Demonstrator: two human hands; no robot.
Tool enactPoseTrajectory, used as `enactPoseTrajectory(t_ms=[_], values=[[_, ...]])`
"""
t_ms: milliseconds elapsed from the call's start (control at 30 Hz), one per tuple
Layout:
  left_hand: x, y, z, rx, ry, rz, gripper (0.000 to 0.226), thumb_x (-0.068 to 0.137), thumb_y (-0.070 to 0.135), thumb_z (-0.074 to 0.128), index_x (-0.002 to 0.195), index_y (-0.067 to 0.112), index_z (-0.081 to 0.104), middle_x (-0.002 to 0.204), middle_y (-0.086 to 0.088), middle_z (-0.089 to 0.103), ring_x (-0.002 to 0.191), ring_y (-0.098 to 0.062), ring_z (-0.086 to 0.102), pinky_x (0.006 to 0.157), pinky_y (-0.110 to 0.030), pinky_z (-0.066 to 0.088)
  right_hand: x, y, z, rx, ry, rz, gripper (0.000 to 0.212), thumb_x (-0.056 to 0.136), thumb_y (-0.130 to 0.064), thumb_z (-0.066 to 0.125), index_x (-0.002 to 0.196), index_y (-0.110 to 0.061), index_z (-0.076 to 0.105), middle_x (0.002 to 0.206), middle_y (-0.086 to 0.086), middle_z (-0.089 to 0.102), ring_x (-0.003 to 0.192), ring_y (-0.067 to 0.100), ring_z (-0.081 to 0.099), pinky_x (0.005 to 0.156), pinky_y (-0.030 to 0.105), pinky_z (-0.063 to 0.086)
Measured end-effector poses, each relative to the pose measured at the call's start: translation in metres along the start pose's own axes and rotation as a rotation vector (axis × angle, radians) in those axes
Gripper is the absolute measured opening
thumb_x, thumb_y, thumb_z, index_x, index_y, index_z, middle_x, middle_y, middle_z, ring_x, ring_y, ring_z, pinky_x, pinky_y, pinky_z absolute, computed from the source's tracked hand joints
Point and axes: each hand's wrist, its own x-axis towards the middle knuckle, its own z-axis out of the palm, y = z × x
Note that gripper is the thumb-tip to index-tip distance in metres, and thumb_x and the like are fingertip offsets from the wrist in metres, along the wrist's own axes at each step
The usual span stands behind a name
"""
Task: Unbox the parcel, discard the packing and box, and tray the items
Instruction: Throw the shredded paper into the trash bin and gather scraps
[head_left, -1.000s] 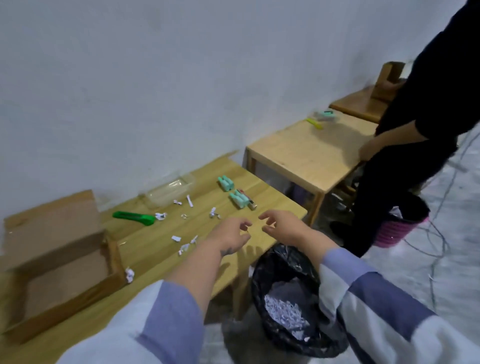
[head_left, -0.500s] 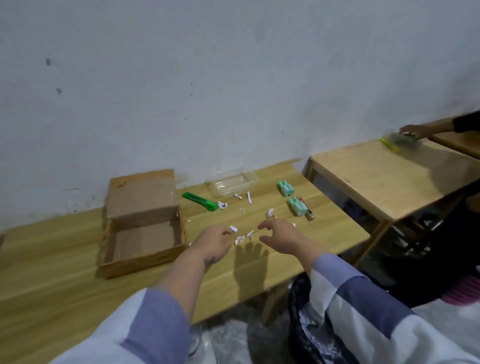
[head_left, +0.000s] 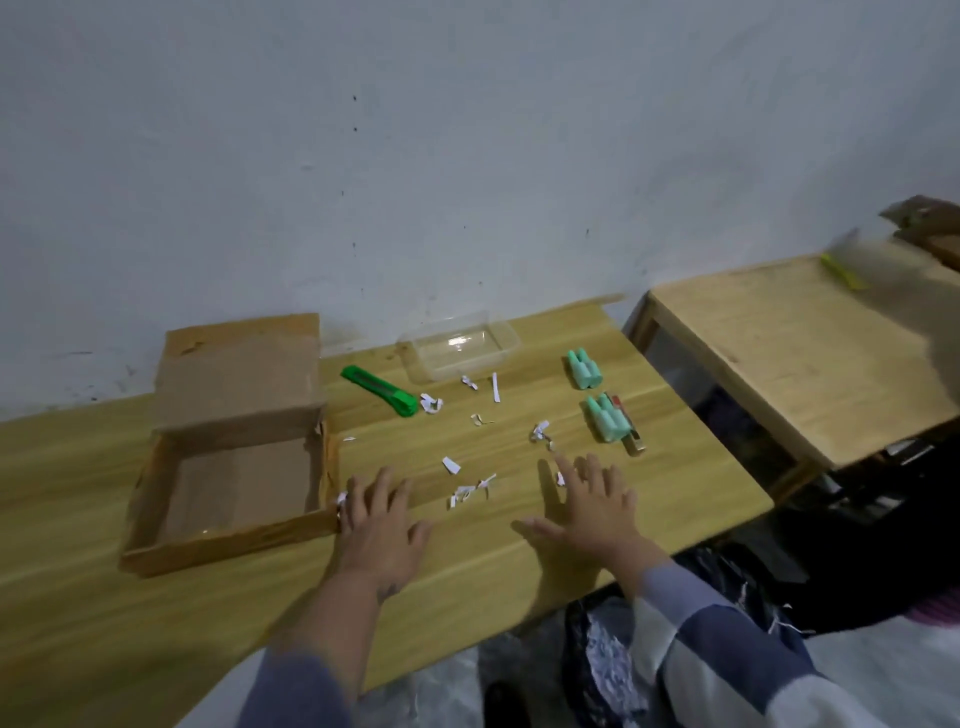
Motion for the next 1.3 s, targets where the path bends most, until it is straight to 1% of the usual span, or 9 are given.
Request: enactPoseTrajectory(t_ms=[100, 233, 400, 533, 833, 1033, 1100, 1167, 1300], values=[[0.005, -0.002, 0.011, 0.013, 0.097, -0.018, 0.080, 0.083, 0.066, 0.009, 0.152, 0.025, 0.010, 0.161, 0.002, -0.007, 0.146, -0.034, -0.011, 0.118, -0.045, -0.007, 0.018, -0.003, 0.010, 0.003, 0.032, -0.089, 0.123, 0.044, -0.097, 0.017, 0.146, -0.038, -0.018, 0.159, 0.010, -0.020, 0.143, 0.044, -0.017, 0.114, 0.062, -0.001], [0.026, 0.006, 0.016, 0.019, 0.136, 0.001, 0.092, 0.071, 0.069, -0.006, 0.152, 0.027, 0.003, 0.161, 0.006, -0.009, 0.146, -0.022, -0.018, 0.117, -0.043, -0.012, 0.046, -0.029, 0.017, -0.031, 0.104, -0.225, 0.117, 0.047, -0.095, 0.012, 0.147, -0.039, -0.015, 0.158, 0.007, -0.022, 0.144, 0.043, -0.016, 0.114, 0.060, -0.002], [0.050, 0.017, 0.003, -0.139, 0.183, 0.116, 0.079, 0.084, 0.065, 0.015, 0.151, 0.024, 0.016, 0.160, 0.009, 0.004, 0.144, -0.004, -0.011, 0.119, -0.033, -0.006, 0.082, -0.051, 0.019, -0.033, 0.173, -0.342, 0.110, 0.057, -0.093, 0.015, 0.149, -0.038, -0.007, 0.158, 0.008, -0.021, 0.145, 0.042, -0.014, 0.115, 0.059, -0.001], [0.065, 0.014, -0.003, -0.095, 0.351, 0.099, 0.052, 0.096, 0.035, 0.036, 0.146, 0.021, 0.031, 0.158, 0.004, 0.021, 0.147, -0.010, 0.007, 0.122, -0.038, 0.005, 0.111, -0.062, 0.008, -0.033, 0.152, -0.387, 0.104, 0.062, -0.088, 0.028, 0.149, -0.039, -0.001, 0.160, 0.009, -0.015, 0.145, 0.040, -0.014, 0.115, 0.059, -0.002], [0.086, 0.000, 0.004, -0.118, 0.360, -0.190, 0.057, 0.097, 0.036, 0.043, 0.148, 0.015, 0.028, 0.161, -0.013, -0.002, 0.148, -0.028, -0.005, 0.118, -0.037, -0.001, 0.157, -0.088, -0.003, -0.006, 0.116, -0.448, 0.113, 0.055, -0.092, 0.019, 0.150, -0.034, 0.002, 0.161, 0.007, -0.006, 0.147, 0.036, -0.013, 0.114, 0.060, -0.002], [0.088, 0.005, 0.006, -0.119, 0.304, -0.245, 0.061, 0.099, 0.042, 0.035, 0.151, 0.017, 0.018, 0.161, -0.012, -0.004, 0.148, -0.026, -0.007, 0.120, -0.038, 0.002, 0.157, -0.105, 0.004, -0.060, 0.123, -0.558, 0.084, 0.070, -0.076, 0.018, 0.144, -0.038, 0.026, 0.160, 0.004, 0.010, 0.149, 0.029, -0.001, 0.114, 0.060, 0.001], [0.085, 0.009, 0.007, -0.090, 0.294, -0.227, 0.060, 0.099, 0.042, 0.033, 0.151, 0.016, 0.018, 0.161, -0.012, -0.001, 0.148, -0.025, -0.007, 0.120, -0.039, -0.001, 0.152, -0.101, 0.007, 0.013, 0.175, -0.573, 0.070, 0.077, -0.065, 0.025, 0.135, -0.031, 0.045, 0.152, 0.008, 0.032, 0.145, 0.031, 0.021, 0.113, 0.057, 0.013], [0.083, 0.015, 0.009, -0.057, 0.253, -0.166, 0.058, 0.100, 0.040, 0.029, 0.152, 0.017, 0.016, 0.161, -0.010, -0.002, 0.148, -0.022, -0.008, 0.120, -0.040, -0.005, 0.149, -0.093, 0.011, 0.130, 0.304, -0.647, 0.043, 0.083, -0.047, 0.041, 0.110, -0.021, 0.064, 0.124, 0.010, 0.056, 0.122, 0.035, 0.050, 0.103, 0.051, 0.037], [0.079, 0.025, 0.008, -0.047, 0.216, -0.058, 0.067, 0.093, 0.052, 0.006, 0.152, 0.022, 0.012, 0.161, 0.001, -0.001, 0.147, -0.011, -0.010, 0.119, -0.037, -0.007, 0.148, -0.081, 0.016, 0.288, 0.399, -0.716, 0.008, 0.079, -0.015, 0.064, 0.084, -0.012, 0.069, 0.099, 0.008, 0.066, 0.096, 0.032, 0.062, 0.084, 0.043, 0.053]])
